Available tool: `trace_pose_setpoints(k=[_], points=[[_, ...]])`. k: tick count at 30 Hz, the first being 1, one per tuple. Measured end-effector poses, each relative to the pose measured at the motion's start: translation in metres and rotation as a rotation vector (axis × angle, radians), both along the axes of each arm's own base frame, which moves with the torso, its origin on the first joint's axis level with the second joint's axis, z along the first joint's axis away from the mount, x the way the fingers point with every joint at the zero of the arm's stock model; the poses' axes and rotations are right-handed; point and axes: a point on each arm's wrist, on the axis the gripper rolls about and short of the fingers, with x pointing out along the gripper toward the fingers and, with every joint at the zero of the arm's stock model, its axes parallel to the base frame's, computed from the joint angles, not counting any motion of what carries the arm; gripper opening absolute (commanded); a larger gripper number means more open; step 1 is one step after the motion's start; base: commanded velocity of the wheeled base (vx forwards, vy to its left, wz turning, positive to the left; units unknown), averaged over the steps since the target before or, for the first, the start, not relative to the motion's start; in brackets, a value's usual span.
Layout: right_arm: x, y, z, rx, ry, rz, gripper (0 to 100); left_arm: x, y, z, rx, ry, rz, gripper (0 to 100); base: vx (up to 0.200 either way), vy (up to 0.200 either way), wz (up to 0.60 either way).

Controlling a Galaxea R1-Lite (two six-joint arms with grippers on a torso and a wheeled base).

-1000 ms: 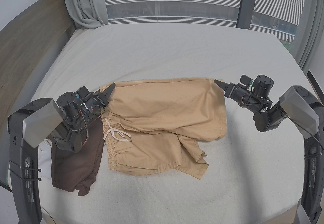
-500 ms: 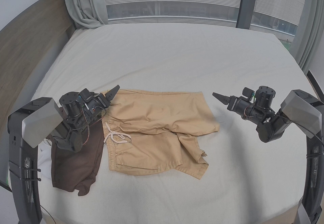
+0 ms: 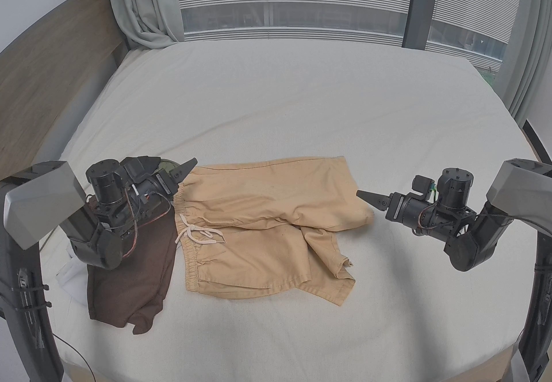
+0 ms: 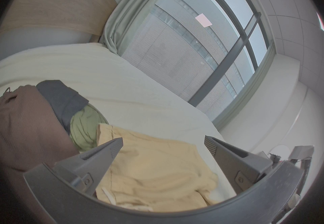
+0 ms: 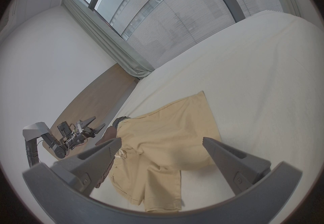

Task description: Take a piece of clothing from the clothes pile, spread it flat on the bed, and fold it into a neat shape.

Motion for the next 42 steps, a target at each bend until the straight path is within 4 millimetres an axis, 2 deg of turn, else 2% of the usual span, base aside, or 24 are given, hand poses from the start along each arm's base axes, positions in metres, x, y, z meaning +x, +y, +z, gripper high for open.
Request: trace_pose_setpoints(k=[4, 9, 16, 25, 42], points=[[-0.009, 0.006, -0.002, 0.009, 0.034, -0.004, 100, -0.02, 0.006, 0.0, -0.003, 0.047, -0.073, 100, 0.0, 0.0, 0.0], [-0.017, 0.014, -0.006, 0.021, 0.077, 0.008, 100, -0.042, 0.016, 0.0, 0.001, 0.088, -0.083, 100, 0.0, 0.0, 0.0], [-0.025, 0.017, -0.016, 0.068, 0.17, -0.02, 100, -0.063, 0.025, 0.003, 0.011, 0.05, -0.08, 100, 0.0, 0.0, 0.0], [-0.035, 0.018, -0.042, 0.06, 0.341, -0.05, 100, -0.07, 0.026, -0.004, 0.044, 0.055, -0.086, 100, 0.0, 0.0, 0.0], [-0.032, 0.035, -0.059, 0.142, 0.547, -0.106, 100, -0.067, 0.025, -0.013, 0.046, 0.05, -0.089, 100, 0.0, 0.0, 0.0]])
